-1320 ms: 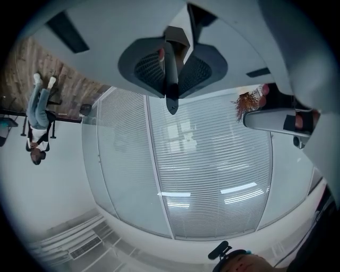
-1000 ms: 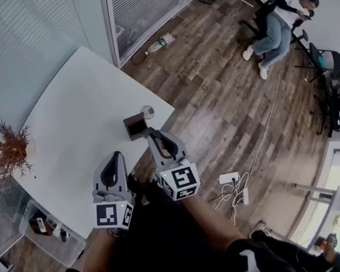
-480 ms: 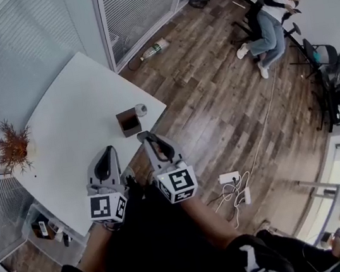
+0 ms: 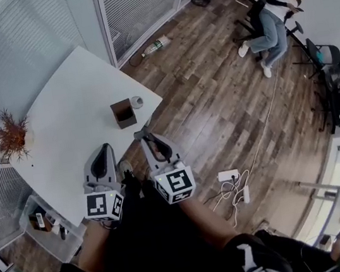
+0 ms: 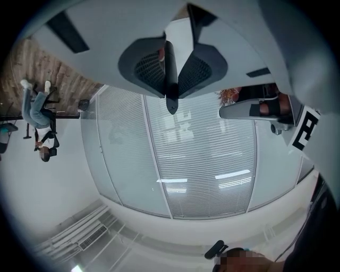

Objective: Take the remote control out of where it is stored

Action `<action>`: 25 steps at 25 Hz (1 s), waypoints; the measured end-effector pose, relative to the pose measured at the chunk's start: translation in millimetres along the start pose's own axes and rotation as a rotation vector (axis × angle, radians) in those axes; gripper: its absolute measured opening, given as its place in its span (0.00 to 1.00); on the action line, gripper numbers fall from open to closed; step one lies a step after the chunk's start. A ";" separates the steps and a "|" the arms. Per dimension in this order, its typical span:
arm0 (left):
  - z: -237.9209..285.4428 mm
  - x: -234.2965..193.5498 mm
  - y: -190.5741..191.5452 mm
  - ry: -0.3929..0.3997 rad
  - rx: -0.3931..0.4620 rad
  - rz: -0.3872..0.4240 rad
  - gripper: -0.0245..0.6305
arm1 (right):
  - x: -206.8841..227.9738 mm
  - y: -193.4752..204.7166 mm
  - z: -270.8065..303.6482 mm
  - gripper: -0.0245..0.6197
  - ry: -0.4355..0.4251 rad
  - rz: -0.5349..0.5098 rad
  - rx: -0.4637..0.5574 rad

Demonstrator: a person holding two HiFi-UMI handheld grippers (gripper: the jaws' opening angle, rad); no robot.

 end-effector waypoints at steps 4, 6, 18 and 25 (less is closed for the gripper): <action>-15.0 7.4 9.2 -0.027 -0.012 0.011 0.05 | -4.3 2.0 -14.1 0.16 -0.017 0.013 0.017; -20.8 9.1 14.2 -0.027 -0.014 0.019 0.05 | -6.9 0.9 -18.8 0.16 -0.020 0.000 0.026; -40.6 -1.0 6.5 0.050 0.031 0.073 0.05 | -39.5 -0.7 -28.4 0.16 0.044 -0.027 0.036; -58.2 -21.7 4.3 0.087 0.031 0.076 0.05 | -68.1 1.9 -25.9 0.16 0.082 -0.016 0.036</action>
Point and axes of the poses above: the fingertips, and each gripper's own axes: z forward along the fingers, x to its right, y out of its underside, the point moved 3 cm from there along -z, backward along the fingers, and after that the axes turned 10 degrees about -x, right-handed, at the moved point
